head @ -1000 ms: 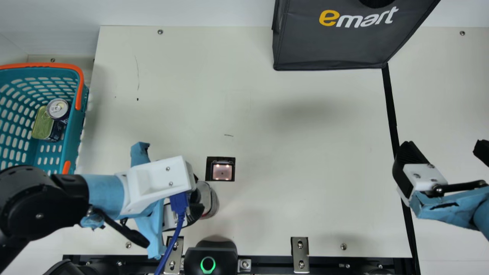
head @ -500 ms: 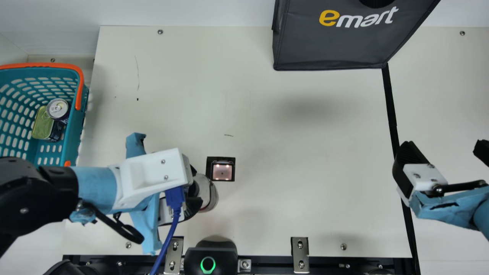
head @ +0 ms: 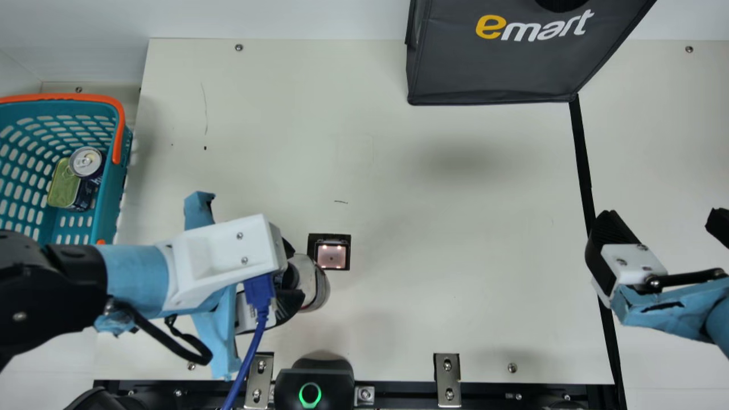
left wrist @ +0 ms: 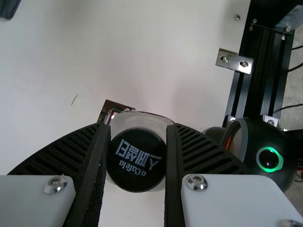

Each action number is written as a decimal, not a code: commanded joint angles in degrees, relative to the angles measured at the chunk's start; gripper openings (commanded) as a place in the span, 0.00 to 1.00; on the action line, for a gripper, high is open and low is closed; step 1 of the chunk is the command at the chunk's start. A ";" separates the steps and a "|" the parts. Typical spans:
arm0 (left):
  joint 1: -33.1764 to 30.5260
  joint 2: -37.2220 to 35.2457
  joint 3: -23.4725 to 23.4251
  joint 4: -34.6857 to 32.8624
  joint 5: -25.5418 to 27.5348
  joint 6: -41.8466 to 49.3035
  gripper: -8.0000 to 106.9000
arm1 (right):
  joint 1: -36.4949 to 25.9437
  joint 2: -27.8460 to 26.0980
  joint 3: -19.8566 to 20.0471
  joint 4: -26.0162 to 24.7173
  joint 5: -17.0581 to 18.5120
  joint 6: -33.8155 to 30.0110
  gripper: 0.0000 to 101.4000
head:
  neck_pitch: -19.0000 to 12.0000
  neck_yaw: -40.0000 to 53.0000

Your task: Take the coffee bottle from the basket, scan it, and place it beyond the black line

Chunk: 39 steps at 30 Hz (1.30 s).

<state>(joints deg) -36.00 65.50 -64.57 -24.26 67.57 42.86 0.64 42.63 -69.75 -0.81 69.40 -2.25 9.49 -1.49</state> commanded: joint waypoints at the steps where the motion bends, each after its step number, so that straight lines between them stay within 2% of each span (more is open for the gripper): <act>1: -0.10 0.23 0.03 0.17 -0.58 -0.31 0.16 | 0.00 0.00 0.00 0.00 0.00 0.00 0.90 | -1.57 -0.09; 10: -0.40 3.04 -1.61 0.63 -3.63 -1.58 0.16 | 0.00 0.00 0.00 0.00 0.00 0.00 0.90 | -1.57 -0.09; 39: -6.22 21.36 -13.46 3.63 -13.94 -3.70 0.16 | 0.00 0.00 0.00 0.00 0.05 0.00 0.90 | -1.57 -0.09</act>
<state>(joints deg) -42.18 86.34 -77.92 -20.74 53.78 39.01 0.64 42.63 -69.75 -0.81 69.45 -2.25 9.49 -1.49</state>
